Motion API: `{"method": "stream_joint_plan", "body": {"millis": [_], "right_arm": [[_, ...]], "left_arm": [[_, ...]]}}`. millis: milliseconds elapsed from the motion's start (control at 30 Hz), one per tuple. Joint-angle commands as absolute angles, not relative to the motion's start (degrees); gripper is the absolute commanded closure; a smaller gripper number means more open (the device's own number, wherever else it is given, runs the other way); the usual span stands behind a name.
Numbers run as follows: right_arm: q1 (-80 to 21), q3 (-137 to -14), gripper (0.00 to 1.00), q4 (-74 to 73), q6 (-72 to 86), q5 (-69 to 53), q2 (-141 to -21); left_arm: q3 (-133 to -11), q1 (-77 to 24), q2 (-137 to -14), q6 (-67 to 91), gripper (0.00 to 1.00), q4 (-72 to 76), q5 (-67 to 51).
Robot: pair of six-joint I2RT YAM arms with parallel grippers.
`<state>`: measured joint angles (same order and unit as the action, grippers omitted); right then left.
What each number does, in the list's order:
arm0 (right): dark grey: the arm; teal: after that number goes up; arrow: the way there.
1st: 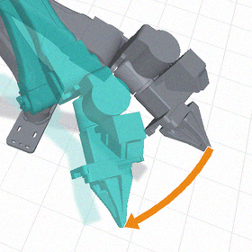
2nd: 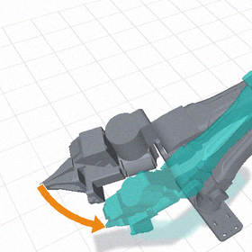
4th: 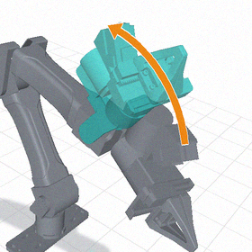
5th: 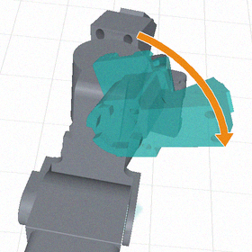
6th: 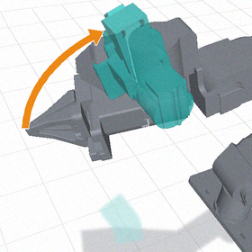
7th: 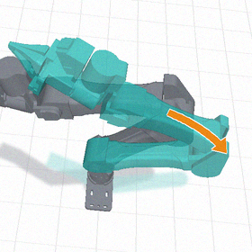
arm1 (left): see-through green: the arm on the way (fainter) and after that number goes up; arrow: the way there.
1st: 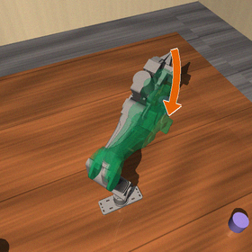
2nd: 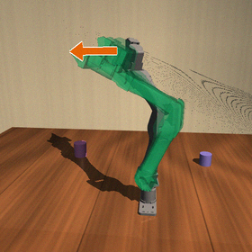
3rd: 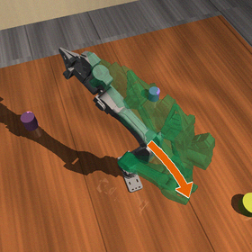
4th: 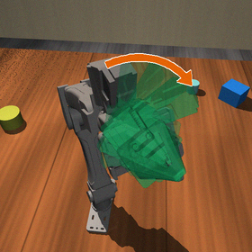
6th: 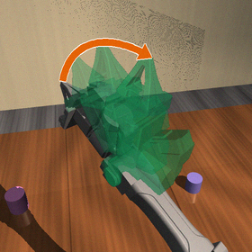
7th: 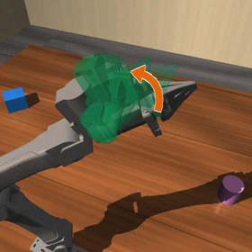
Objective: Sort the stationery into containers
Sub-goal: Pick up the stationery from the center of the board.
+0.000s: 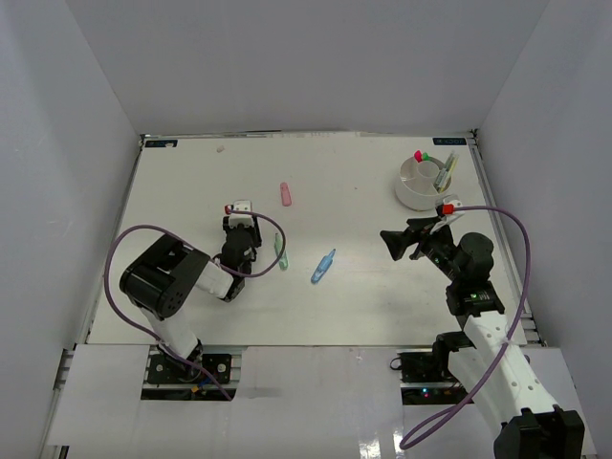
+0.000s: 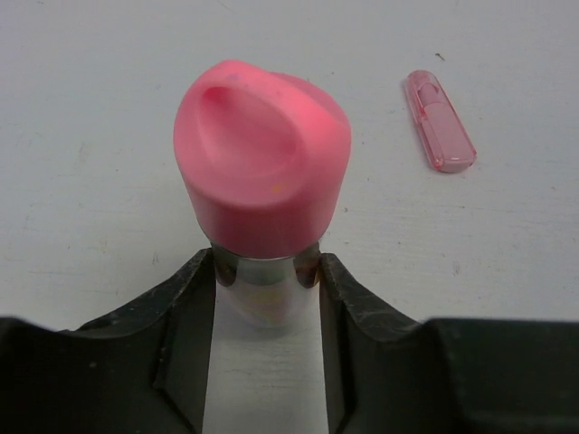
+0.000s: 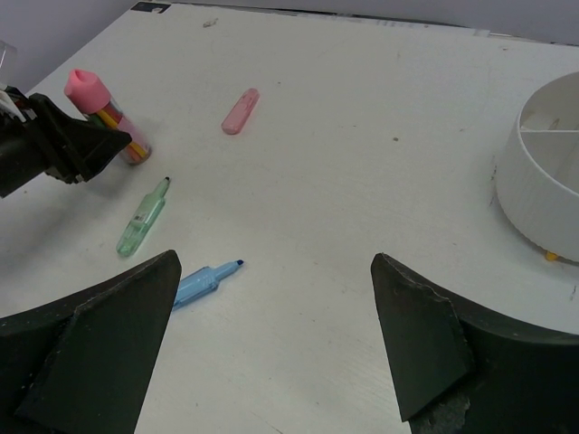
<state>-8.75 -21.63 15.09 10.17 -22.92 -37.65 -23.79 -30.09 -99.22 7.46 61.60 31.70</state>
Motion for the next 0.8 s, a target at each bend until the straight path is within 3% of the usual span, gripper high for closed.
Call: {"method": "stream_joint_plan", "body": {"millis": [0, 67, 167, 333, 467, 533, 767], "right_arm": [[-9.05, -21.71, 0.08, 17.84, 9.23, -24.08, -37.71], [-9.05, -21.88, 0.08, 17.67, 9.05, -25.04, -37.88], [-9.14, -22.23, 0.07, 17.58, 8.96, -27.06, -38.14], [-9.14, -24.95, 0.04, 15.47, 8.35, -31.28, -39.37], [-9.93, -29.26, 0.00, 11.79, 7.74, -36.64, -42.44], [-11.50, -31.54, 0.05, 9.59, 6.86, -36.91, -44.90], [-20.12, -45.06, 0.06, 1.85, 1.32, -31.74, -50.97]], "left_arm": [[-23.56, -29.62, -98.26, 6.77, 0.59, 66.61, 31.29], [-21.98, -29.62, -96.87, 6.24, 0.67, 68.11, 30.33], [-21.01, -29.62, -95.10, 4.67, 0.71, 67.86, 28.13], [-19.60, -29.71, -86.24, 1.85, 0.76, 63.99, 15.06], [-20.91, -29.79, -78.41, 0.35, 0.76, 52.96, 0.38], [-23.90, -30.23, -75.25, 0.35, 0.76, 47.93, -8.30], [-34.88, -34.36, -72.42, -3.51, 0.75, 25.42, -19.15]]}}
